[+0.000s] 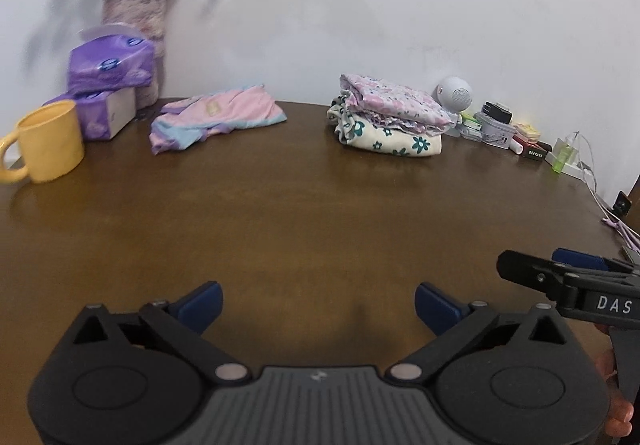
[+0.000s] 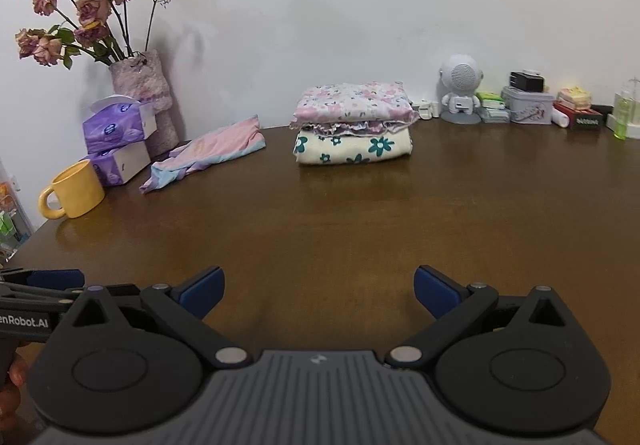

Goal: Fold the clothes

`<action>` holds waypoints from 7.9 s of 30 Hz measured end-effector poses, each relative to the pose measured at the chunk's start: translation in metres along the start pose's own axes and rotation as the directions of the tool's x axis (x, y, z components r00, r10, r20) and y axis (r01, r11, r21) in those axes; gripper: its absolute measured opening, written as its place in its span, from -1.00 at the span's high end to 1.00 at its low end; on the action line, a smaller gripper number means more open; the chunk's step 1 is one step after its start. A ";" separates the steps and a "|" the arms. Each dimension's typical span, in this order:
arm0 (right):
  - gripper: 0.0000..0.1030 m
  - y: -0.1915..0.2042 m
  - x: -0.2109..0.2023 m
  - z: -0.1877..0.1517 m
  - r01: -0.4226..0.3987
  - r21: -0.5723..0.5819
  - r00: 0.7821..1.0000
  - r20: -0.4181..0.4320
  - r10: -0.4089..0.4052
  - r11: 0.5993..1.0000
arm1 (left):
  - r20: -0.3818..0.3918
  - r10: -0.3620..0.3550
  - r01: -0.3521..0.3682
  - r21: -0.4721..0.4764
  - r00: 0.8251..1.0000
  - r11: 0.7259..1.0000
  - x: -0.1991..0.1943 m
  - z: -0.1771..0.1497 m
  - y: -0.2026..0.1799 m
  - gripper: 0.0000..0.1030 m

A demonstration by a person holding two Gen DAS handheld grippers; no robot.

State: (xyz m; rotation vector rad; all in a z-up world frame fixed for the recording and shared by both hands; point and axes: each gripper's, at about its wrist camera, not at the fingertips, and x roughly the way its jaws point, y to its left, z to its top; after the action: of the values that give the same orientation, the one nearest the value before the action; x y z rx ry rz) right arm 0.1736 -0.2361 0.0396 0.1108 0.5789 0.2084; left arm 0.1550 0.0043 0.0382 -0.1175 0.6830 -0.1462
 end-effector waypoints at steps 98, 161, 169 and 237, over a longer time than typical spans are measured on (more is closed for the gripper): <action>-0.99 0.061 -0.098 -0.133 0.057 -0.114 0.997 0.056 -0.051 0.992 | 0.130 0.103 -0.118 0.114 0.986 0.986 -0.095 -0.139 0.011 -1.00; -0.99 0.059 -0.097 -0.134 0.054 -0.118 0.997 0.061 -0.047 0.992 | 0.133 0.103 -0.119 0.114 0.986 0.986 -0.095 -0.138 0.011 -1.00; -0.99 0.060 -0.097 -0.134 0.056 -0.124 0.997 0.063 -0.049 0.991 | 0.133 0.104 -0.119 0.113 0.986 0.986 -0.096 -0.138 0.011 -1.00; -0.99 0.062 -0.097 -0.136 0.063 -0.135 0.996 0.074 -0.053 0.989 | 0.132 0.095 -0.112 0.125 0.987 0.986 -0.094 -0.138 0.007 -1.00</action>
State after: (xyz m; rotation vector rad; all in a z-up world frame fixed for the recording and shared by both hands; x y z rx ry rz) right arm 0.0088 -0.1920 -0.0120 -0.0316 0.4952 0.1864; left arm -0.0044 0.0193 -0.0110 0.0361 0.5509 -0.0832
